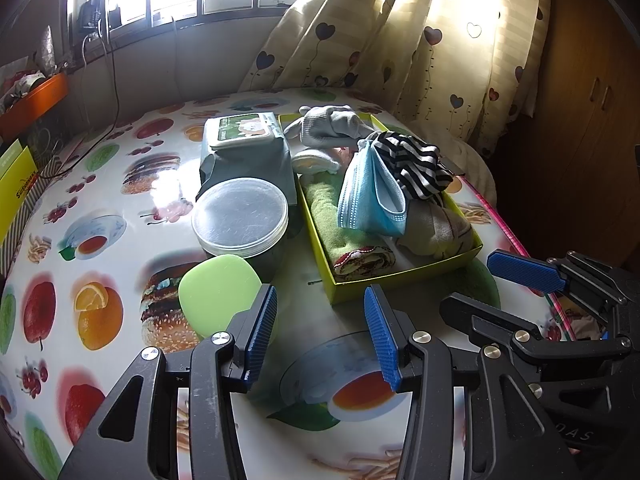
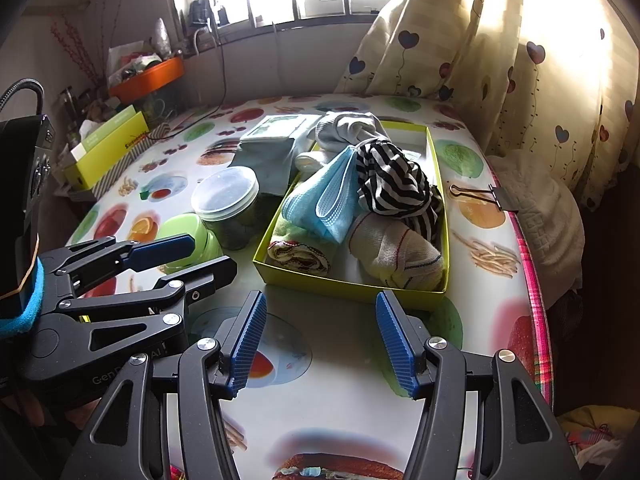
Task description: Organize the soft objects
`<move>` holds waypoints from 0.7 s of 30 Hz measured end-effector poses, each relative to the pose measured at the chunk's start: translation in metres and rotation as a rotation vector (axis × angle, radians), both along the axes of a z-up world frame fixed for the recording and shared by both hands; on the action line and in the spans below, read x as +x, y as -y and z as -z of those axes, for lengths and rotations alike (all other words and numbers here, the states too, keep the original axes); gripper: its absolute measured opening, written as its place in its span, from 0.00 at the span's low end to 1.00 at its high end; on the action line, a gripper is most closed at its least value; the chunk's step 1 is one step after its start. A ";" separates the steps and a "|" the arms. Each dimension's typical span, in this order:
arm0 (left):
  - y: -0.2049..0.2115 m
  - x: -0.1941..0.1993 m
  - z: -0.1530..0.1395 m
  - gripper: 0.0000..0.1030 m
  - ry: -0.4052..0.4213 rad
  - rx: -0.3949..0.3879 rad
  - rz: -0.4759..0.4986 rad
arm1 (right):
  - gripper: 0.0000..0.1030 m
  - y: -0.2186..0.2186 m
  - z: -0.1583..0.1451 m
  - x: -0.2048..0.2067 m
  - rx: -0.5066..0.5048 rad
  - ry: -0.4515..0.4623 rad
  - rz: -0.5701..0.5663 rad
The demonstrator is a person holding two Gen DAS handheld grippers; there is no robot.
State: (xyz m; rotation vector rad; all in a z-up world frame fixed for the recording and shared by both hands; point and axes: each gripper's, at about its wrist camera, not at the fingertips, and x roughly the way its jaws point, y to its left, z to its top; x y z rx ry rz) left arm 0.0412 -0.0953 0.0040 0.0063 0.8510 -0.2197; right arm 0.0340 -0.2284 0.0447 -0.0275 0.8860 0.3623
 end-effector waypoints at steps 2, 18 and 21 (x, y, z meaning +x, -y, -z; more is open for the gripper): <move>-0.001 0.000 0.000 0.45 0.000 0.001 0.000 | 0.56 0.000 0.000 -0.001 0.000 0.000 -0.001; 0.001 0.000 0.000 0.45 -0.001 0.005 -0.001 | 0.56 0.000 0.000 0.000 -0.001 -0.001 0.000; 0.001 0.000 0.000 0.45 -0.001 0.005 -0.001 | 0.56 0.000 0.000 0.000 0.002 -0.002 0.001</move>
